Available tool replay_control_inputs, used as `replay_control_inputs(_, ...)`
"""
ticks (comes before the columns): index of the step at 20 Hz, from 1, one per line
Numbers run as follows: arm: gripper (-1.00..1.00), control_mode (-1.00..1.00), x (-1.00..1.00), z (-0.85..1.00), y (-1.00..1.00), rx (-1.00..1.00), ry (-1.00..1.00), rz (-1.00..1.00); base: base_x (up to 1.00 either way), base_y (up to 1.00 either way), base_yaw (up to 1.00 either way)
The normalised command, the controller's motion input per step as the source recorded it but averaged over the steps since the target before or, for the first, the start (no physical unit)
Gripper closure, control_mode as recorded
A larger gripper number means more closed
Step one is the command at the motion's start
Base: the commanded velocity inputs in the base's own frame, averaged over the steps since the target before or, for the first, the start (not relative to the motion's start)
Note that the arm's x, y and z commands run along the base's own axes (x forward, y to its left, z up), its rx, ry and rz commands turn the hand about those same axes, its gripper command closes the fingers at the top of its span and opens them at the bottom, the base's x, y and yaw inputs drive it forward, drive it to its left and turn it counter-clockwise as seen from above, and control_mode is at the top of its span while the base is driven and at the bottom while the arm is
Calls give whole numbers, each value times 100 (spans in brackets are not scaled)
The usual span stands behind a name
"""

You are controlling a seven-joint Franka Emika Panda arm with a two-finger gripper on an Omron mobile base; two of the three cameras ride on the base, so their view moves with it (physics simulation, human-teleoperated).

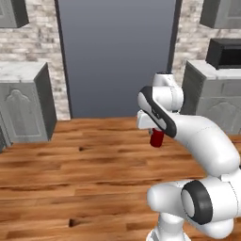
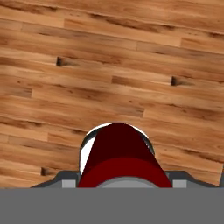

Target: Four empty soda cans are scattered around the kitchen. Gather all the cans and cluster them next to the stove for recycling.

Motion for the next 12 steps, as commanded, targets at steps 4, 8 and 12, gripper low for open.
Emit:
replay_control_inputs(4, 100, 100, 0, 0, 0, 0, 0, 0, 68, 0, 34)
replay_control_inputs(8, 100, 100, 0, 0, 0, 0, 0, 0, 70, 2, 31)
replay_control_inputs(12, 100, 100, 0, 0, 0, 0, 0, 0, 72, 6, 30)
